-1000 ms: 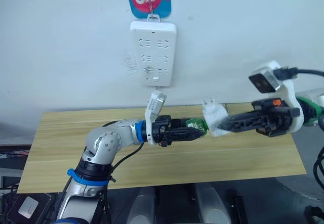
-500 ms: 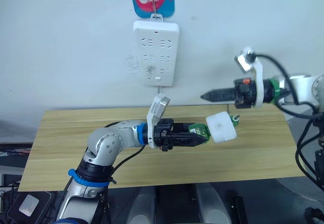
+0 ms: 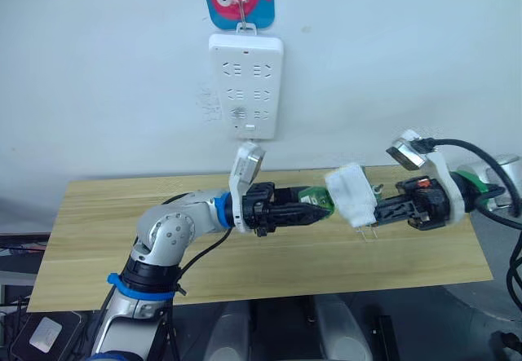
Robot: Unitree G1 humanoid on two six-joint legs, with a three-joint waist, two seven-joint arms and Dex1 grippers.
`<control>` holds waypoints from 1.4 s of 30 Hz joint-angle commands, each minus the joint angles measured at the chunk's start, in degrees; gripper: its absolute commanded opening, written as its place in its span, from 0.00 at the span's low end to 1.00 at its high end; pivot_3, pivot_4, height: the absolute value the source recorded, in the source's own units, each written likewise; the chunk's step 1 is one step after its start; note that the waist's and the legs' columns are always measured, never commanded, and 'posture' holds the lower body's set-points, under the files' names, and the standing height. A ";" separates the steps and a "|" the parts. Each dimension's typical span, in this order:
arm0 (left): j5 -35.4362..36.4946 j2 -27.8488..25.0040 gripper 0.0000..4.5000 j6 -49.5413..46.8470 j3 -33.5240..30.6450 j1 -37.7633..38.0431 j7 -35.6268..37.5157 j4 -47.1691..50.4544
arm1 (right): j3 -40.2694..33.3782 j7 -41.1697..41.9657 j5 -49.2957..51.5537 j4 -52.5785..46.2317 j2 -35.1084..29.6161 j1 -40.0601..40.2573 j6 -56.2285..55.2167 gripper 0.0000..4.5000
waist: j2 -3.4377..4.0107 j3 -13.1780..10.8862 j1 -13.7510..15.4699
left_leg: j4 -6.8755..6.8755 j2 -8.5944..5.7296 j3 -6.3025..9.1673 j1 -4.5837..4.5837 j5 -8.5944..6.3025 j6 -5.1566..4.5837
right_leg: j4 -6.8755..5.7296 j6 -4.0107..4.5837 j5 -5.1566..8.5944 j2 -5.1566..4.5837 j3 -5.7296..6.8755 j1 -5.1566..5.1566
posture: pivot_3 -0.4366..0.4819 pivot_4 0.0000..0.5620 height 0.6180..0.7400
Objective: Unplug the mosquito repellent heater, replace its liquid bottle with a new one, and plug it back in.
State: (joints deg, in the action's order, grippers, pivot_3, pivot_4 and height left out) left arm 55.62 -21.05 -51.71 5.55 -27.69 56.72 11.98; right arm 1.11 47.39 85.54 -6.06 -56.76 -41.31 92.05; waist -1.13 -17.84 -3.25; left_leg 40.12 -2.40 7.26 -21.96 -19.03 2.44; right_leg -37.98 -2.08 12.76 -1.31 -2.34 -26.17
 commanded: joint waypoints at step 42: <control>-0.10 -11.39 0.50 -6.63 1.44 2.44 9.53 3.35 | 4.60 35.29 -61.92 4.91 9.61 10.03 -127.47 0.99 | -0.08 0.09 -1.52 | 0.00 0.08 -0.15 0.18 0.02 0.05 | -0.05 -0.07 -0.04 0.06 -0.15 0.03 | 0.33 0.49 1.00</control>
State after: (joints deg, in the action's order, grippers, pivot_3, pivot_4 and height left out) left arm 54.10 -32.09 -58.14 7.07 -24.49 64.67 13.89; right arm 6.65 81.64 23.27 -0.82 -48.11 -29.66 -30.03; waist -1.21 -17.74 -4.76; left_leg 40.12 -2.33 7.16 -21.78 -19.01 2.48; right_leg -38.04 -2.15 12.71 -1.25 -2.49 -26.14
